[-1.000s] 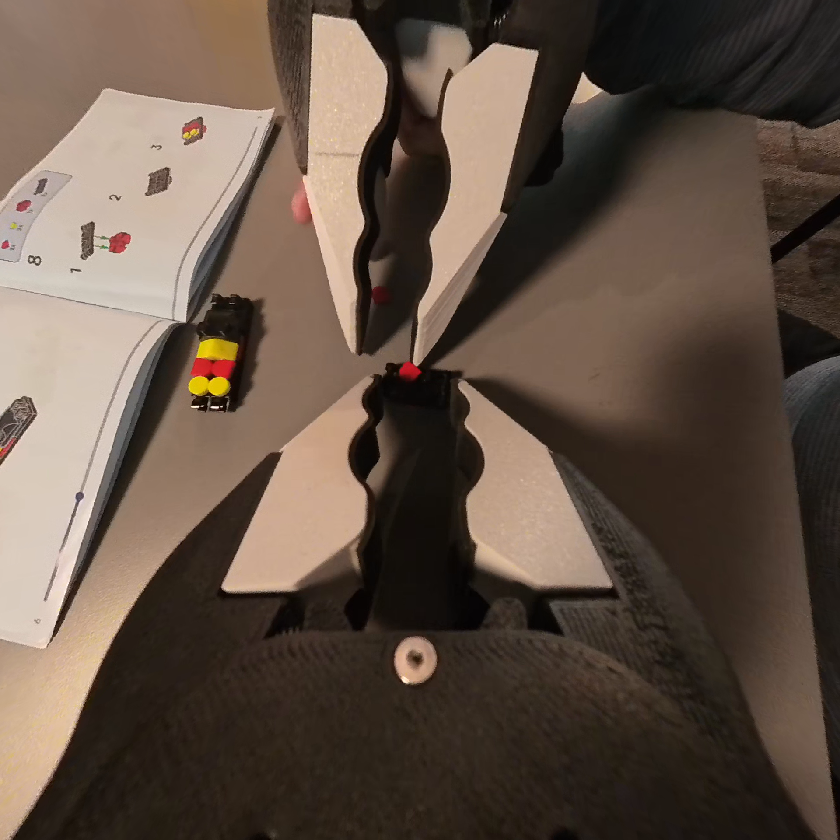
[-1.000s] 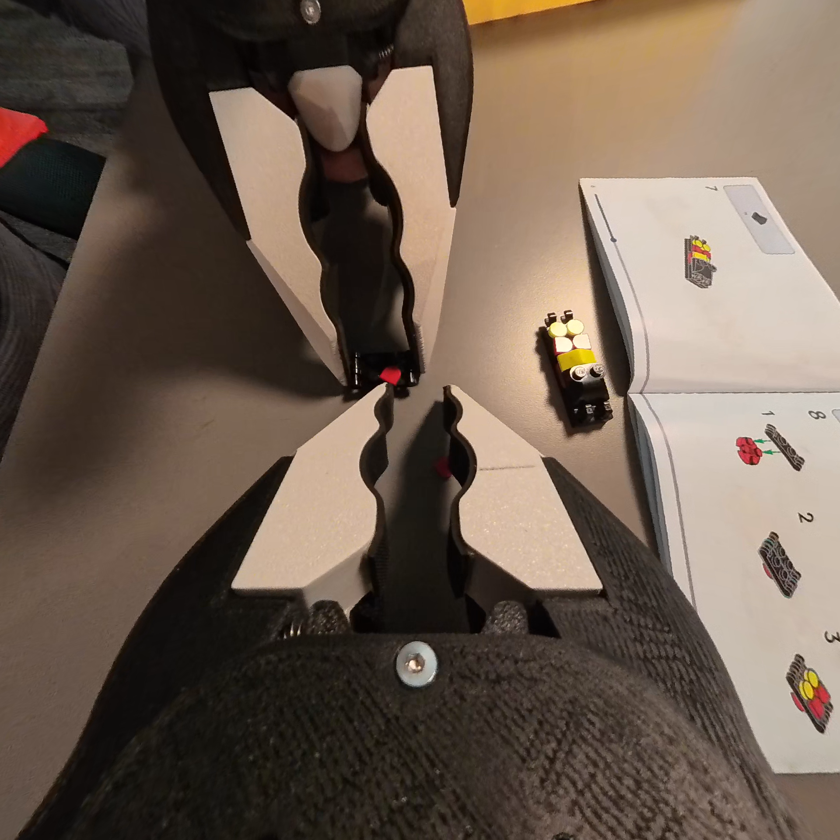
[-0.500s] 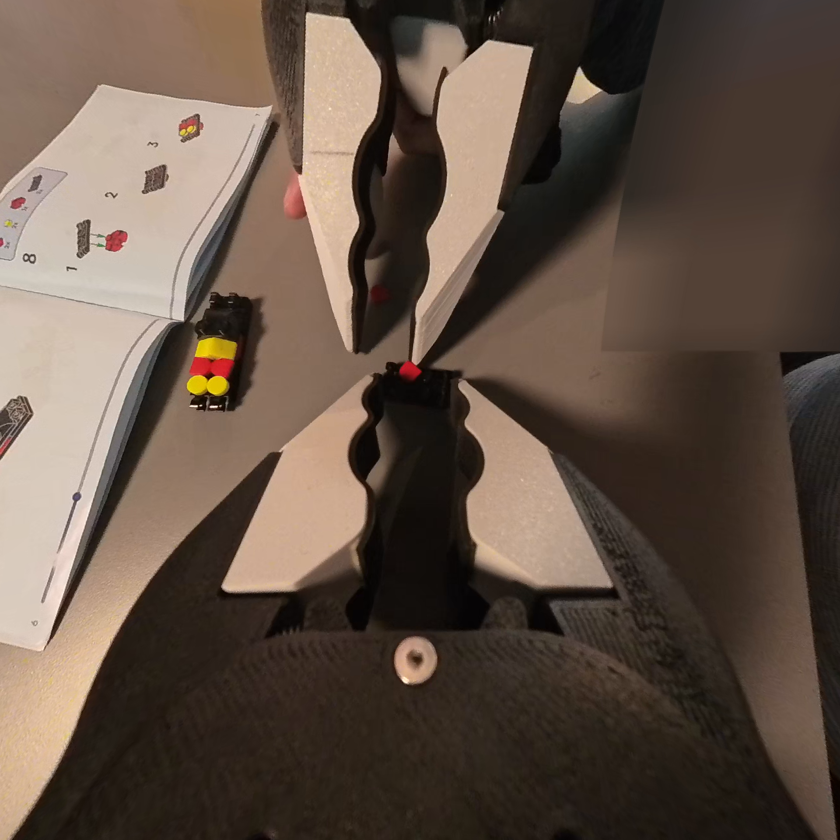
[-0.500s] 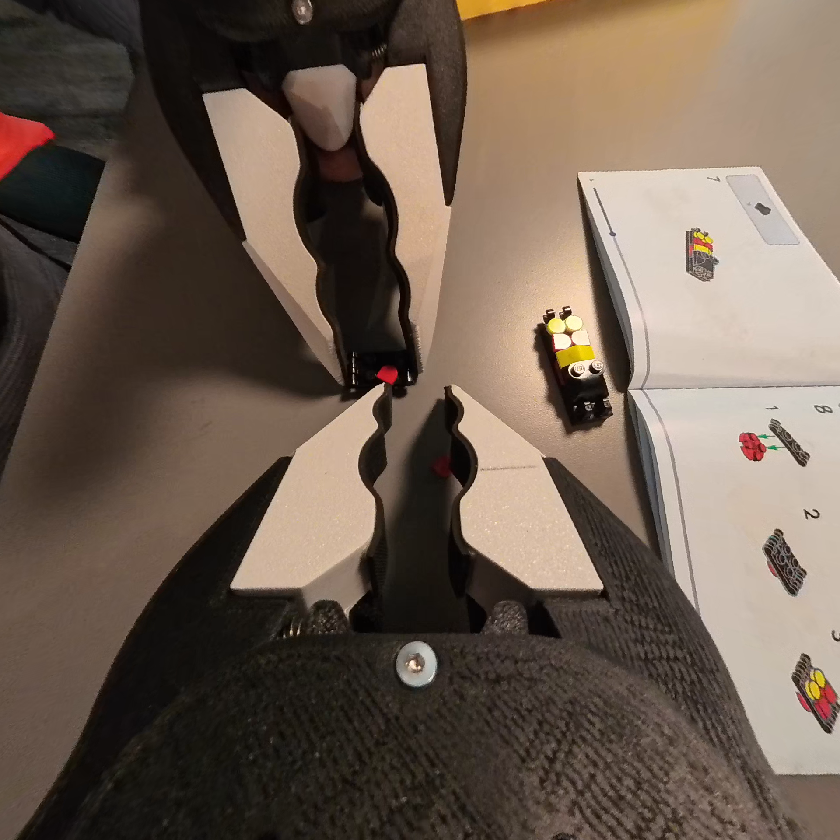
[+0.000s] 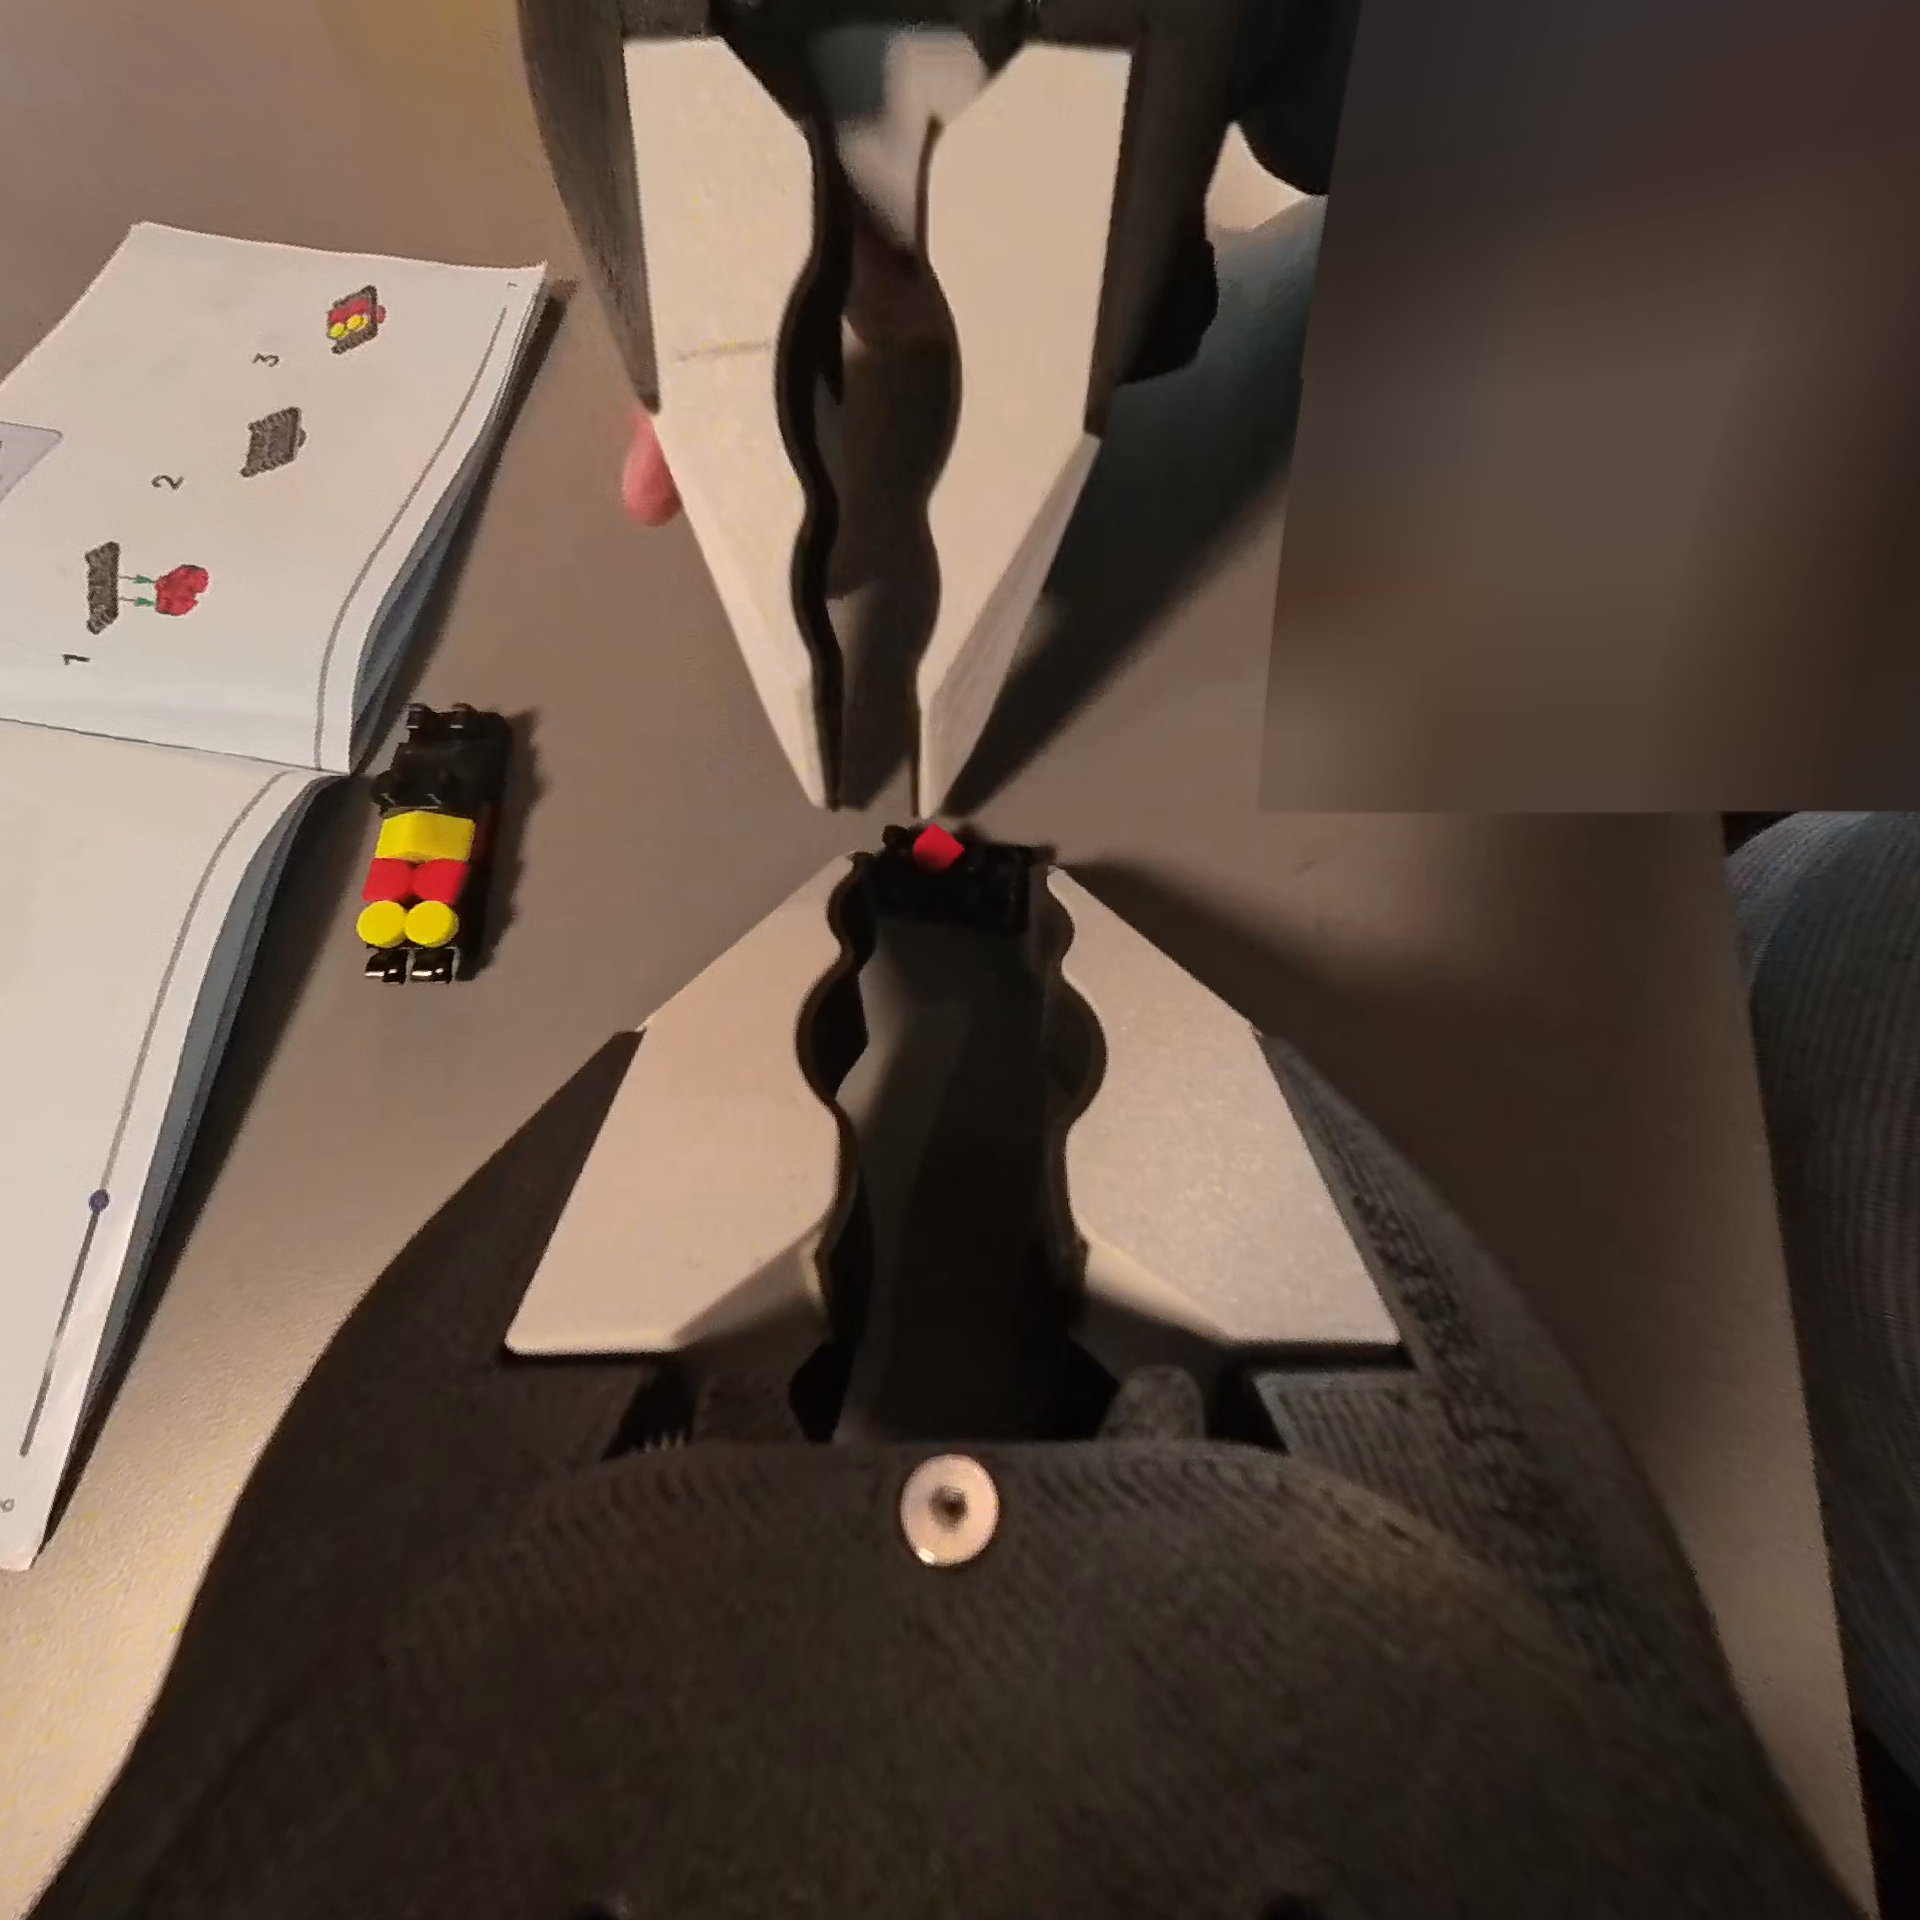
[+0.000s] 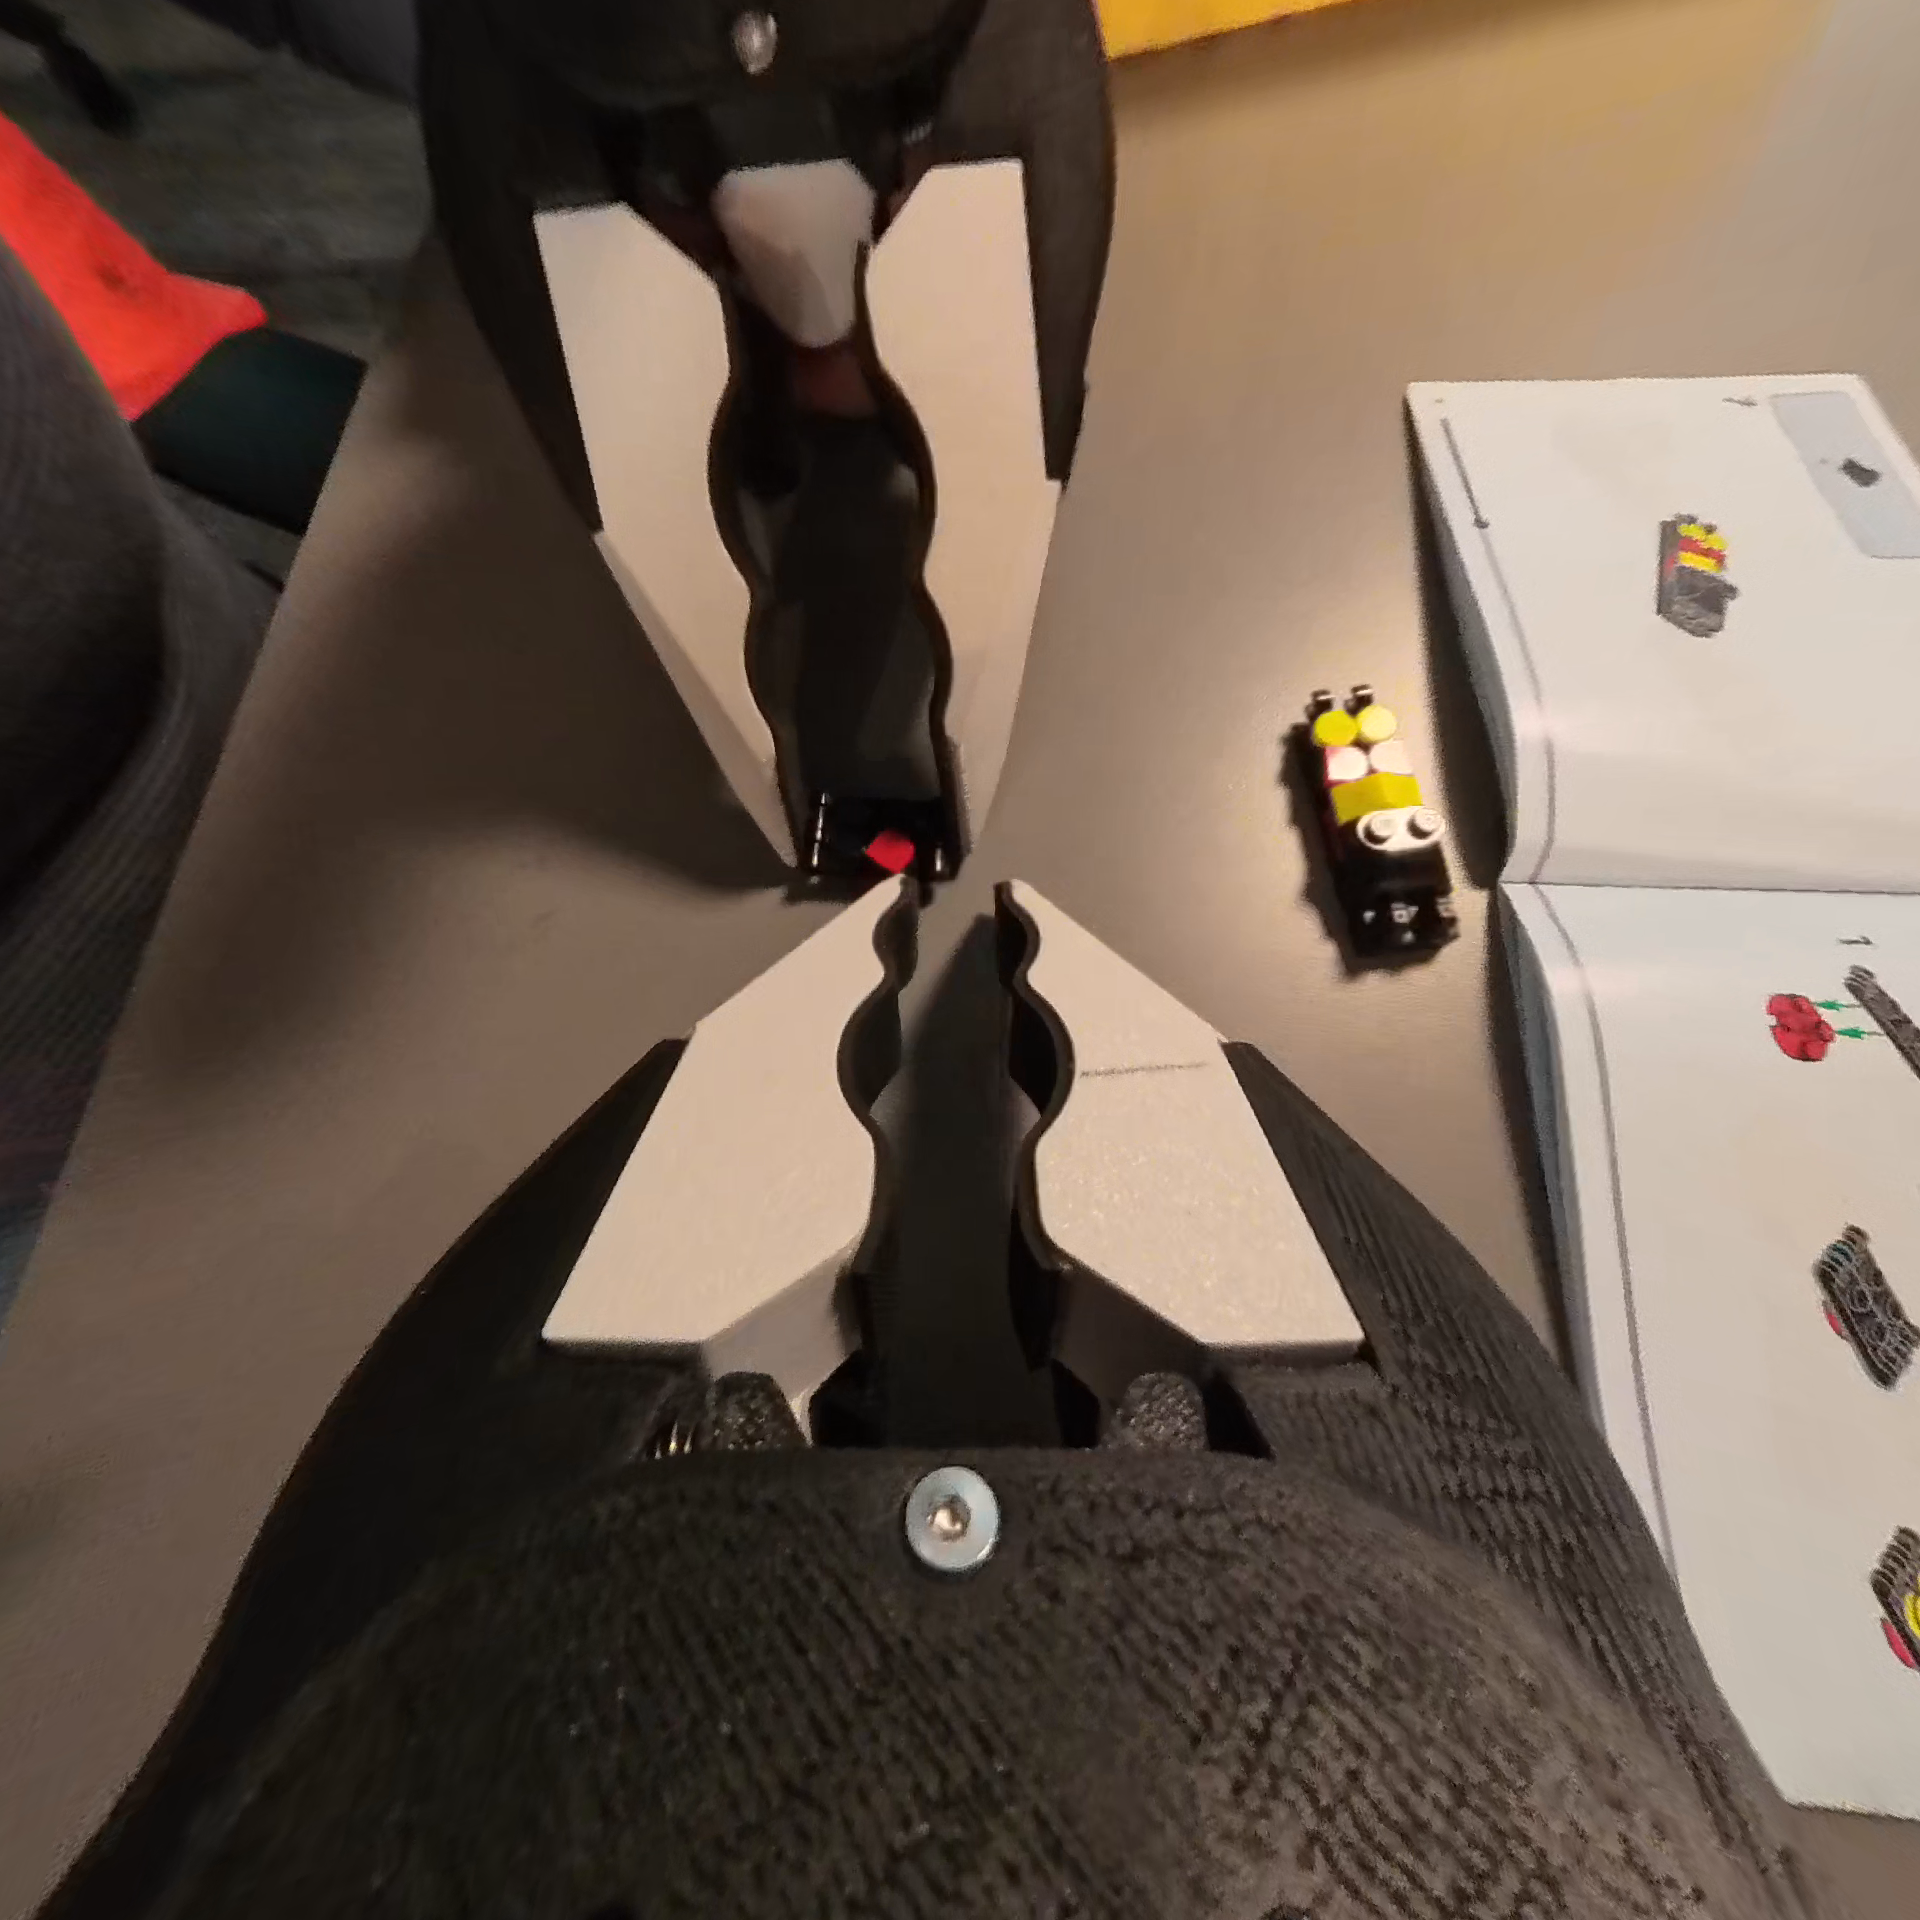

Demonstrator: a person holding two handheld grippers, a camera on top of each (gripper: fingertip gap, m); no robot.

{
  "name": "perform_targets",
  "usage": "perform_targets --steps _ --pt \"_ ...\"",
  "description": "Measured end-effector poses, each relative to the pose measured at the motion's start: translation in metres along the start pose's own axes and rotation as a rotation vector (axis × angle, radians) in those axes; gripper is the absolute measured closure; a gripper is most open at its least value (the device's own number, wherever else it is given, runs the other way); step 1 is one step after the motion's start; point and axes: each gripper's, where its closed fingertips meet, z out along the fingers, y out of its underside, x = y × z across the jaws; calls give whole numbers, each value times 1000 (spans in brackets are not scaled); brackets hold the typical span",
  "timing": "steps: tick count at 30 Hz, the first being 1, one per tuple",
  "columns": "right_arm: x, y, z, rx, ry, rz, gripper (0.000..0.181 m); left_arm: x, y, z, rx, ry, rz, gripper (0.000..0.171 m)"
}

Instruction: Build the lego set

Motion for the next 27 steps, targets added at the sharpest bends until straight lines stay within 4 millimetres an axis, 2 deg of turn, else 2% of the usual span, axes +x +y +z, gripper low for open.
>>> perform_targets --steps 27 --pt "-1 -2 1 1 2 -2 161 0 0 0 -1 5 -5 141"
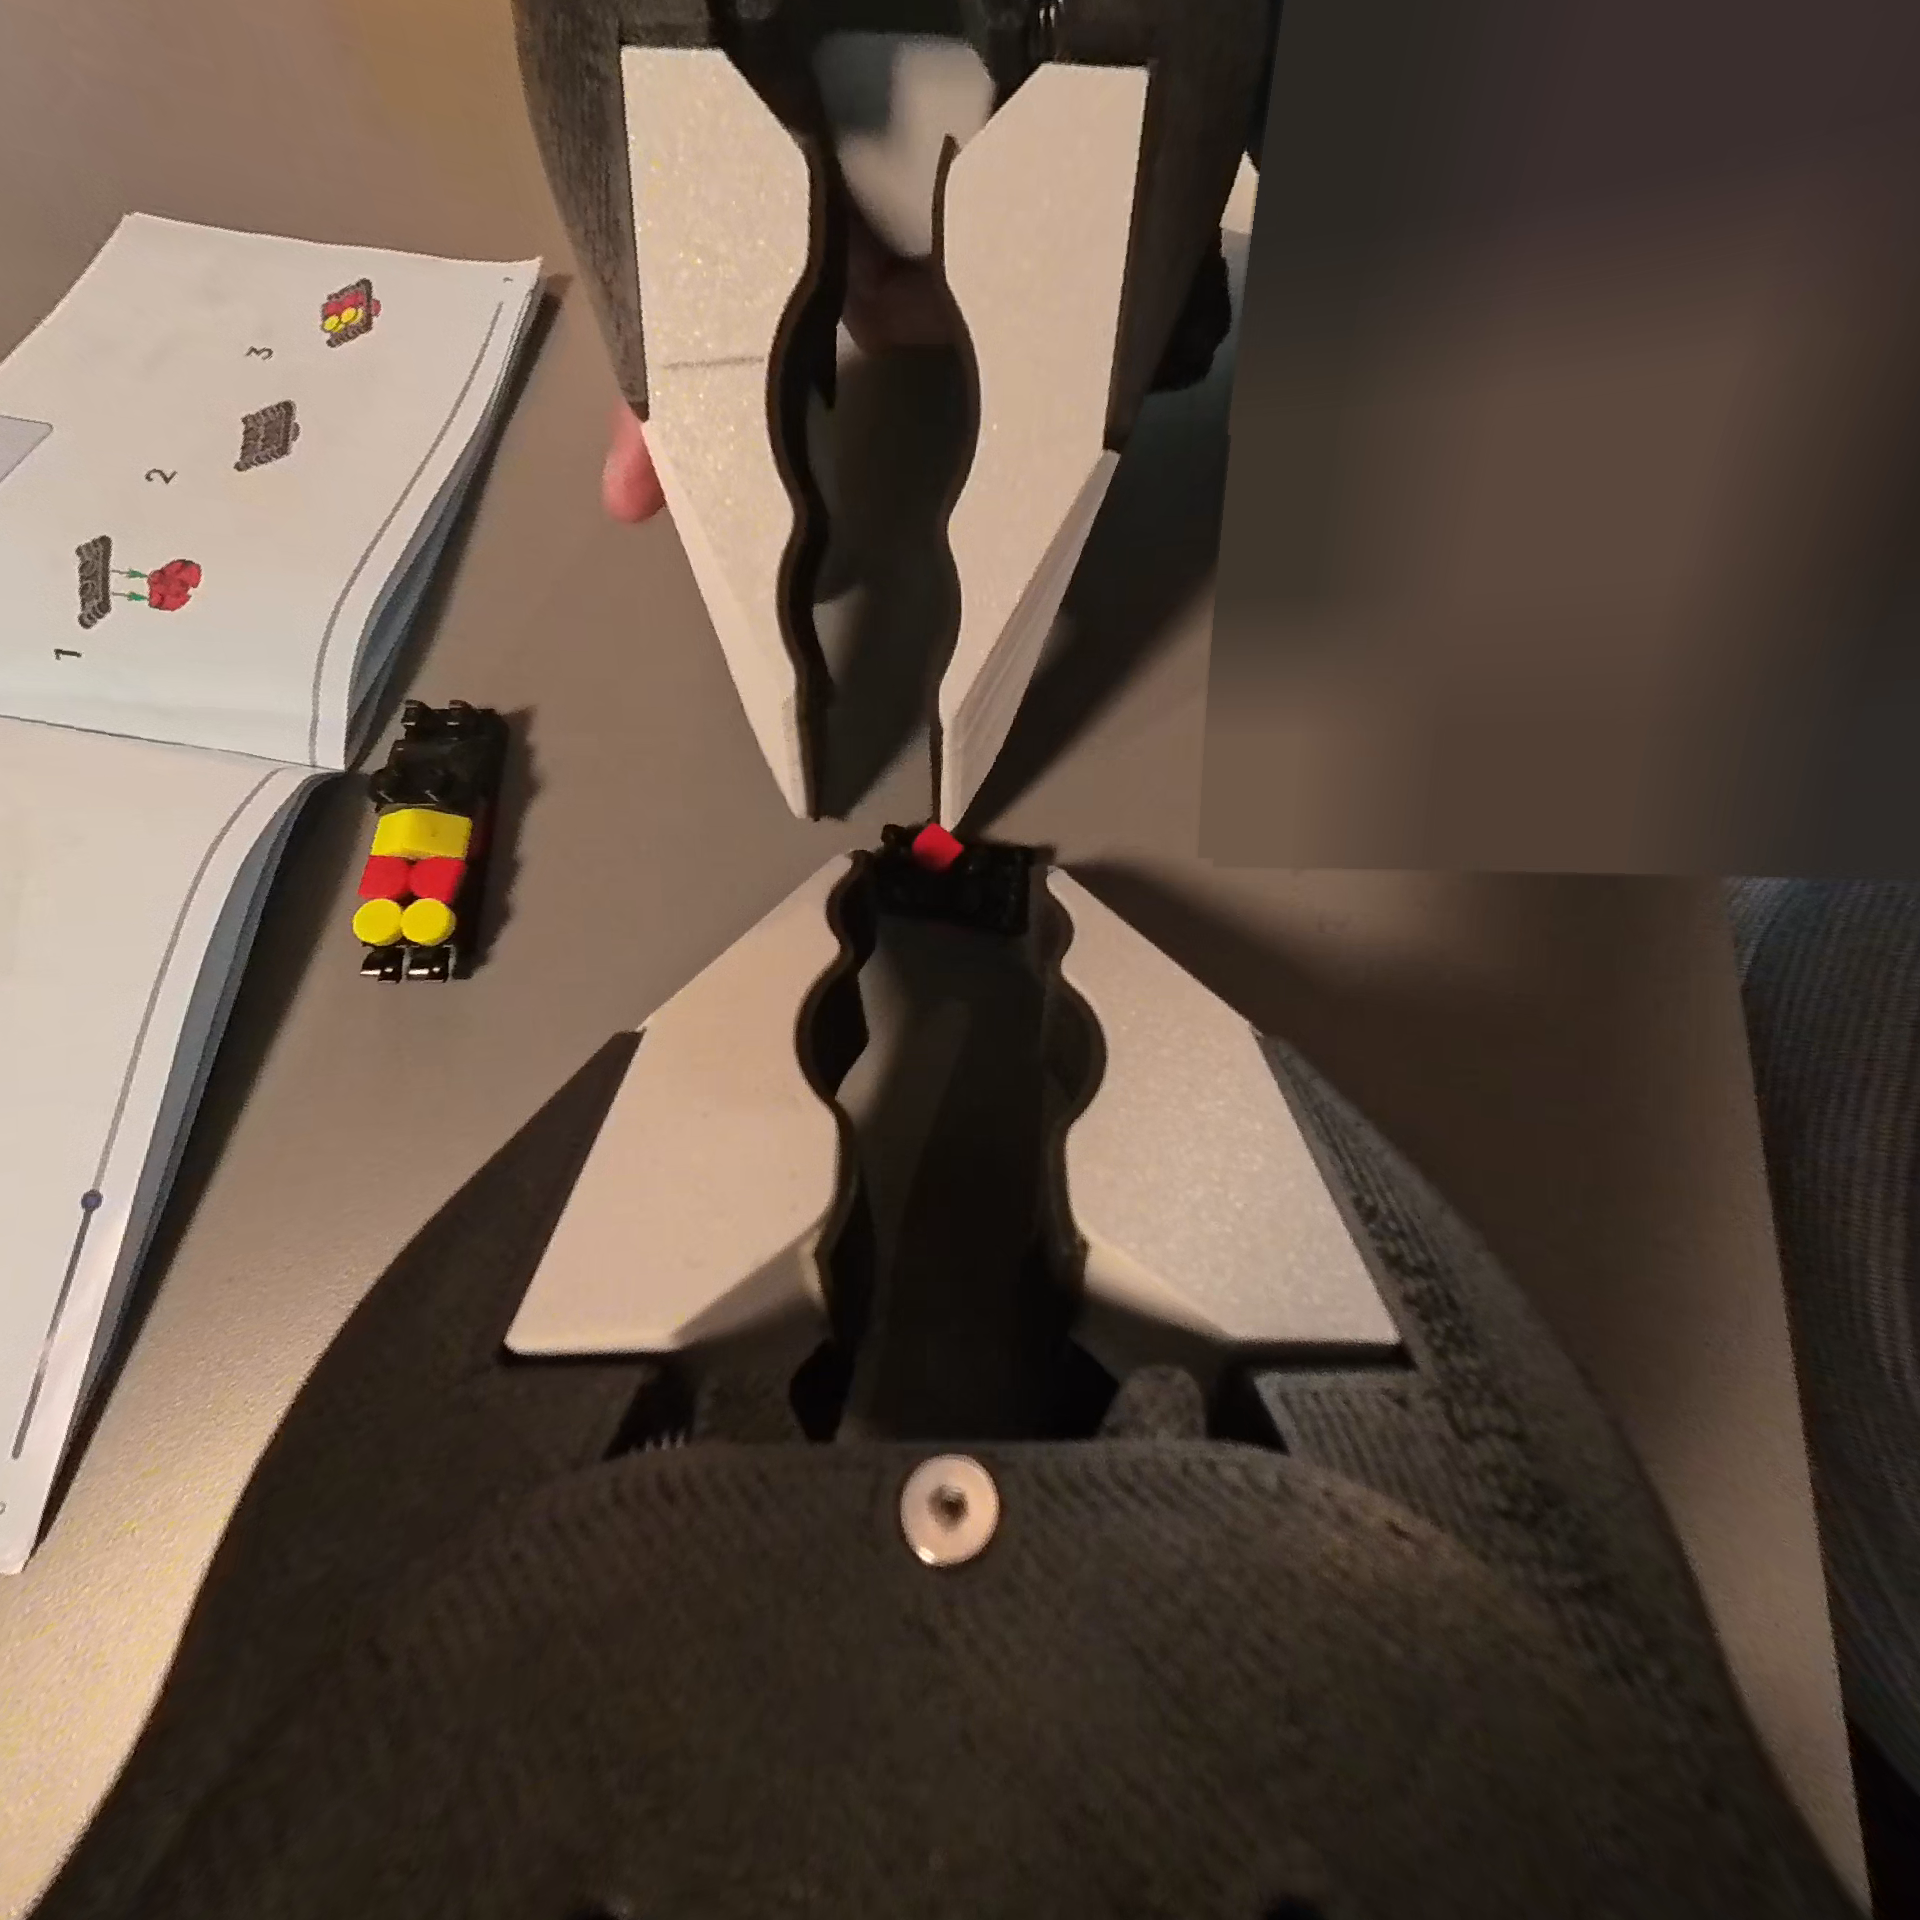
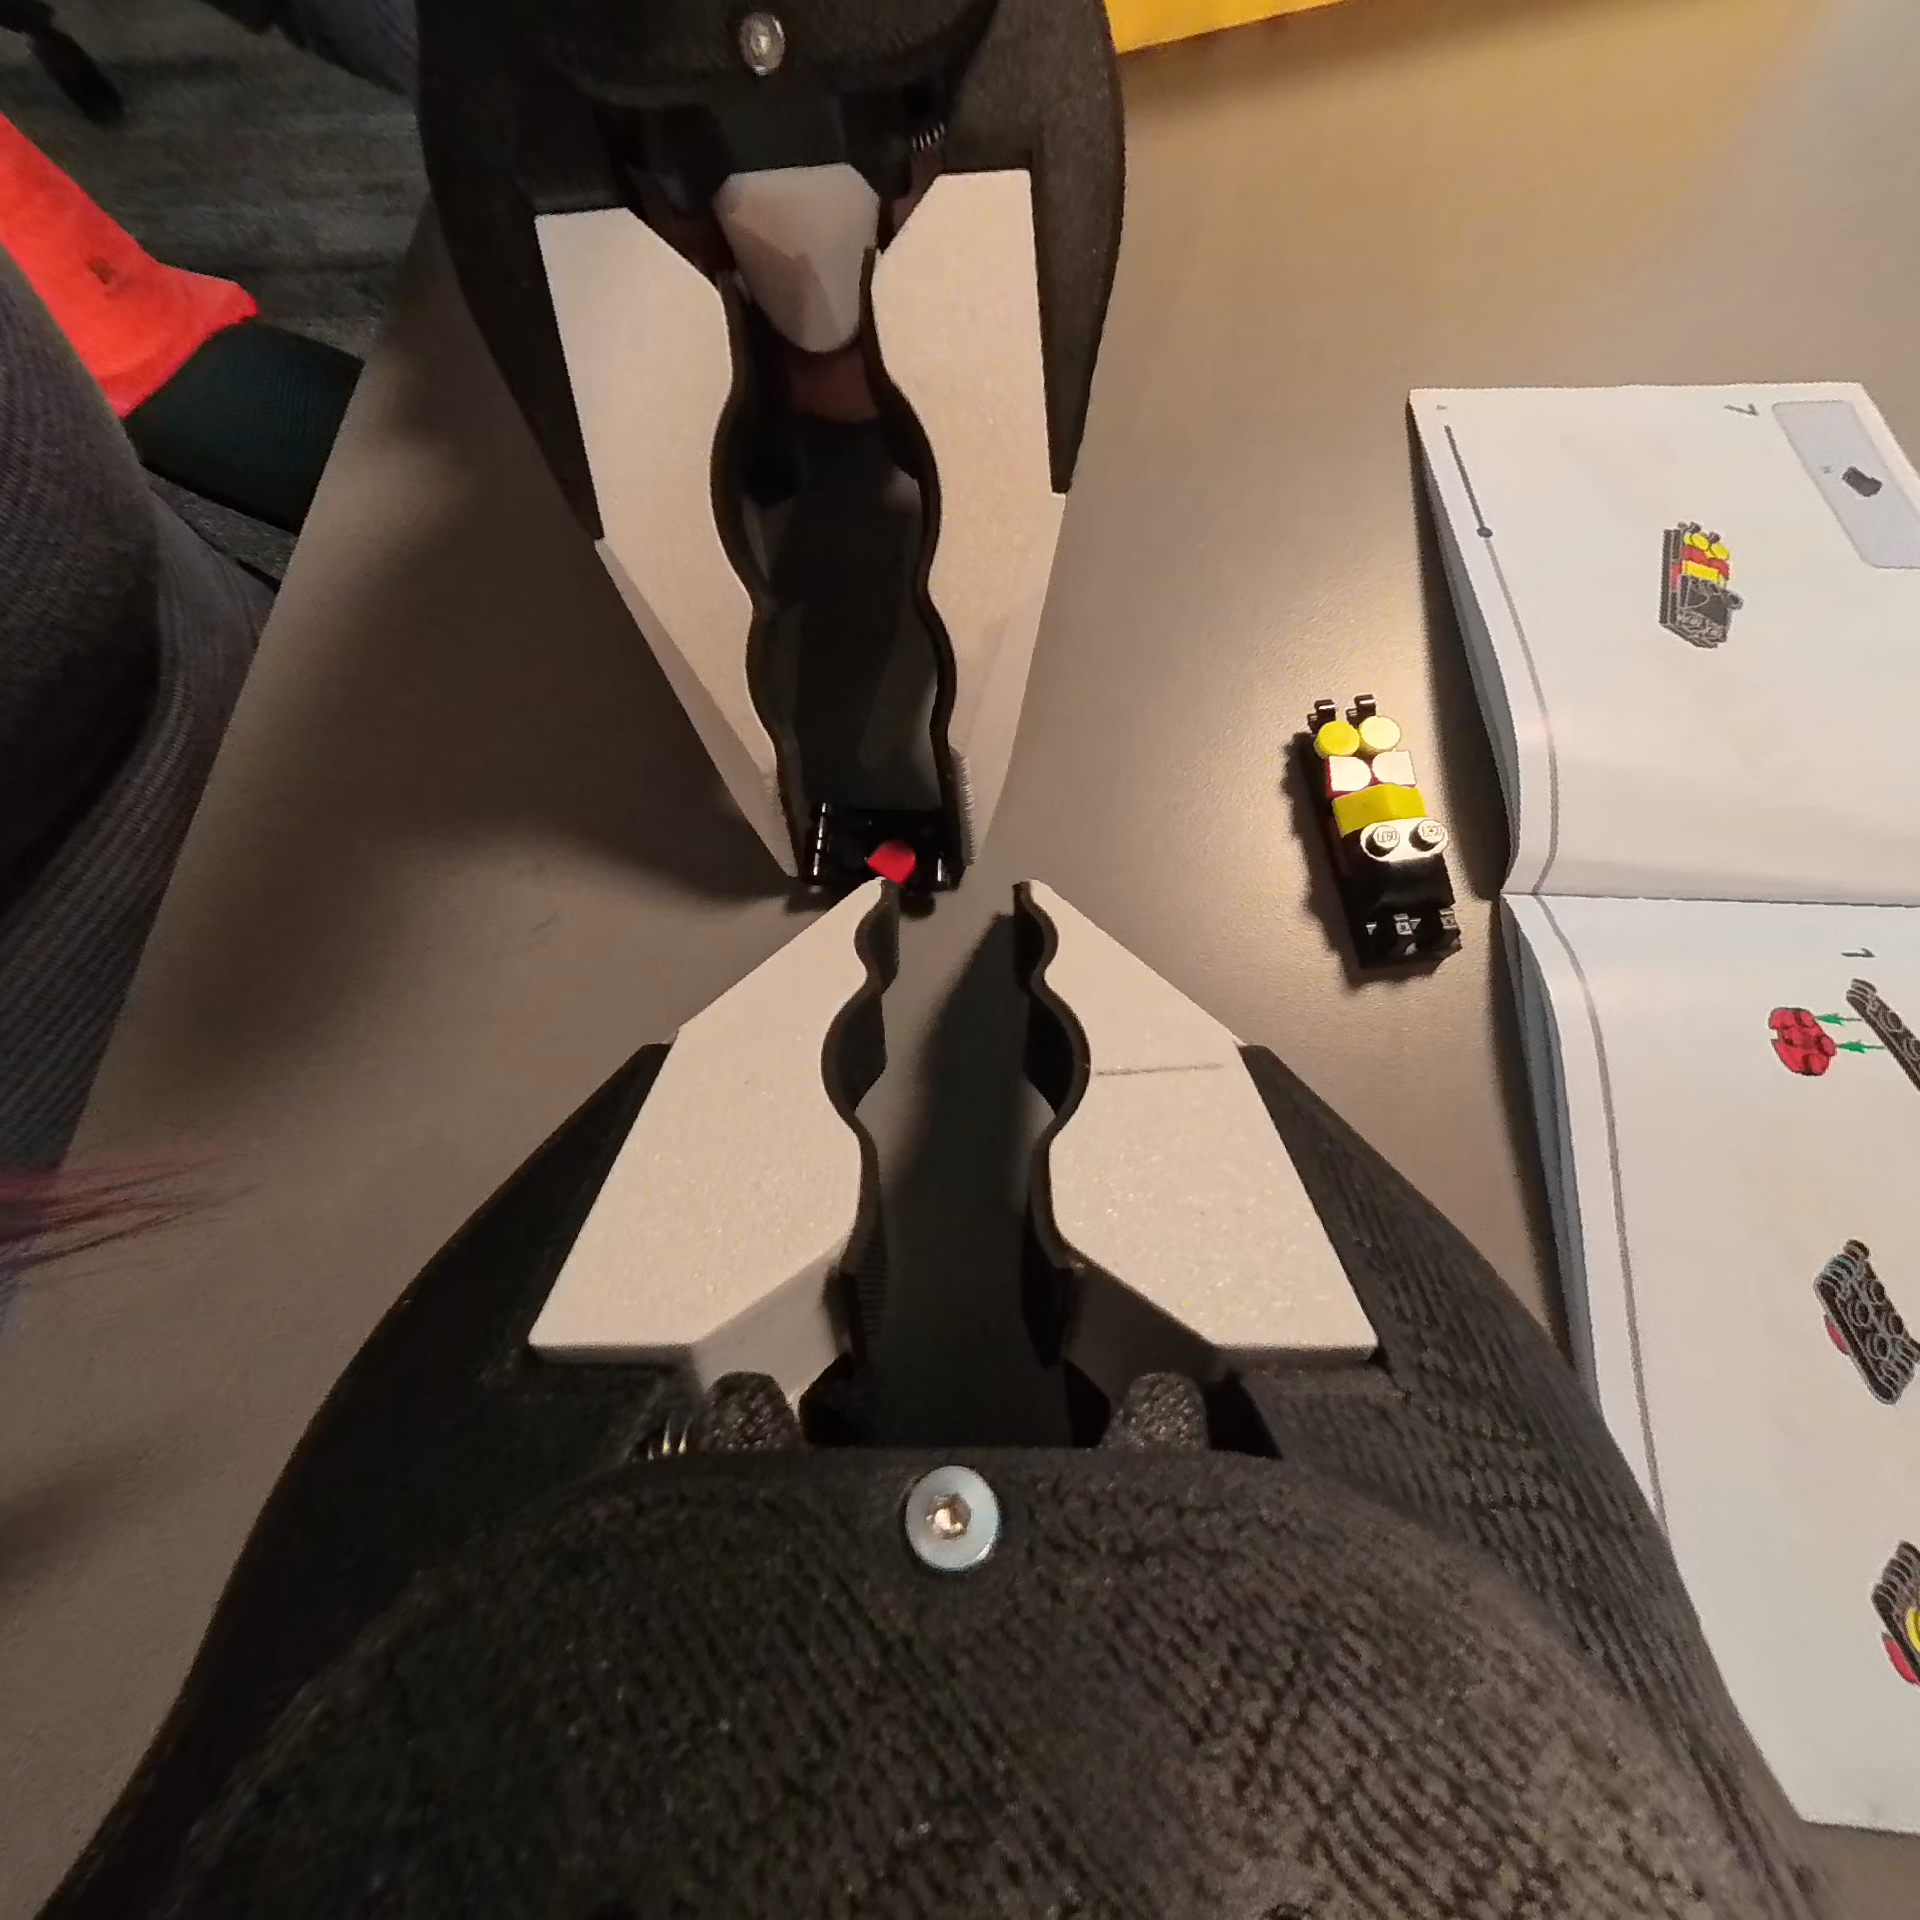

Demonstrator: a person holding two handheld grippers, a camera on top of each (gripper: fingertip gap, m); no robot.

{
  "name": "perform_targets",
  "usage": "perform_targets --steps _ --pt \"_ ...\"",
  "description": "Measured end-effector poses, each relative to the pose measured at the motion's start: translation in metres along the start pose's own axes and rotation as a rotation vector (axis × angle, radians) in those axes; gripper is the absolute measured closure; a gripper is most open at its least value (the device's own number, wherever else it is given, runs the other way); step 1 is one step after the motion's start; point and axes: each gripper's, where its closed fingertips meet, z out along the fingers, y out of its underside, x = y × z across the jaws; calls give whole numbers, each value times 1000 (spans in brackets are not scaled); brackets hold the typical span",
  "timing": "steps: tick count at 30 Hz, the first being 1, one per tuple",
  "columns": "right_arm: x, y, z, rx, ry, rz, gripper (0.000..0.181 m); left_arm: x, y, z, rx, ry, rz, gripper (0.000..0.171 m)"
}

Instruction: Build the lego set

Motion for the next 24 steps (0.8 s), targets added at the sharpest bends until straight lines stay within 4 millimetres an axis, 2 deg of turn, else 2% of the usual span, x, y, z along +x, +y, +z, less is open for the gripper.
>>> perform_targets --steps 21,24 --pt "0 1 0 -1 -9 15 163 0 0 0 1 14 -18 141" --pt "0 -3 -4 38 1 38 174 0 0 0 0 -2 -8 141"
